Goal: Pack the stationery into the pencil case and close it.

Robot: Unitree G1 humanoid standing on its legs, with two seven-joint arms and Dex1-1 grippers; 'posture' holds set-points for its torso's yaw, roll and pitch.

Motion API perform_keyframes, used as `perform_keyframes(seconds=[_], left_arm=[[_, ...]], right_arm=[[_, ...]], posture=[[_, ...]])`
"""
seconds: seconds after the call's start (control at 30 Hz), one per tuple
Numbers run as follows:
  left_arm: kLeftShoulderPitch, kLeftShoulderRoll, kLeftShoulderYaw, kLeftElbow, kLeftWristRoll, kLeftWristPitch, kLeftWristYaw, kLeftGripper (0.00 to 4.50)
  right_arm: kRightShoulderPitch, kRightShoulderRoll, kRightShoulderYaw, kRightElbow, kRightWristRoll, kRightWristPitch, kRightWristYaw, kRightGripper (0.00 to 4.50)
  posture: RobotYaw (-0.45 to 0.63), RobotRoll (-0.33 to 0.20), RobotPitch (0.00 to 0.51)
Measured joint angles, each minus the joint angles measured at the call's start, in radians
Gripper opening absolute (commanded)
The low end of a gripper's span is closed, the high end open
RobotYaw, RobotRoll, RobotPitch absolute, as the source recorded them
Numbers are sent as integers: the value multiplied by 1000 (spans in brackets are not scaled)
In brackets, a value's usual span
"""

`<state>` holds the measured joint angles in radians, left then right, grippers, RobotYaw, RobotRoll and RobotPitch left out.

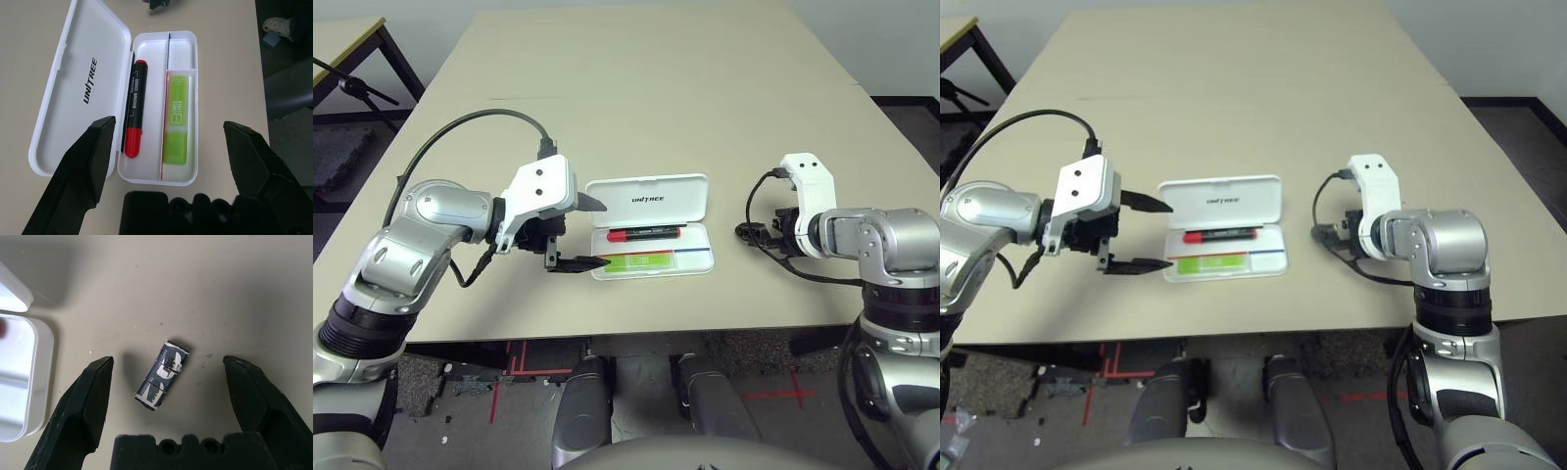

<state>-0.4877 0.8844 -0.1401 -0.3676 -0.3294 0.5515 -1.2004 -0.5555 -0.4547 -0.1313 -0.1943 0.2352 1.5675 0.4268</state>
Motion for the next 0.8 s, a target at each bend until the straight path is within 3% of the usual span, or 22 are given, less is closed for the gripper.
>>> perform_keyframes(seconds=[0.07, 0.33, 0.6, 0.8], left_arm=[[0, 0, 0, 0, 1, 0, 1, 4500], [0, 0, -1, 0, 9, 0, 6, 4500], [-1, -2, -19, 11, 15, -5, 6, 4500], [-10, -3, -24, 25, 17, -9, 6, 4500]], right_arm=[[2, -3, 5, 2, 7, -9, 0, 3519], [13, -59, 54, 8, 38, -35, 14, 403], [8, -244, 139, 64, 79, -139, 117, 250], [10, -445, 292, 80, 69, -454, 352, 250]], posture=[[-28, 0, 141], [-31, 0, 131], [-40, 0, 131], [-35, 0, 130]])
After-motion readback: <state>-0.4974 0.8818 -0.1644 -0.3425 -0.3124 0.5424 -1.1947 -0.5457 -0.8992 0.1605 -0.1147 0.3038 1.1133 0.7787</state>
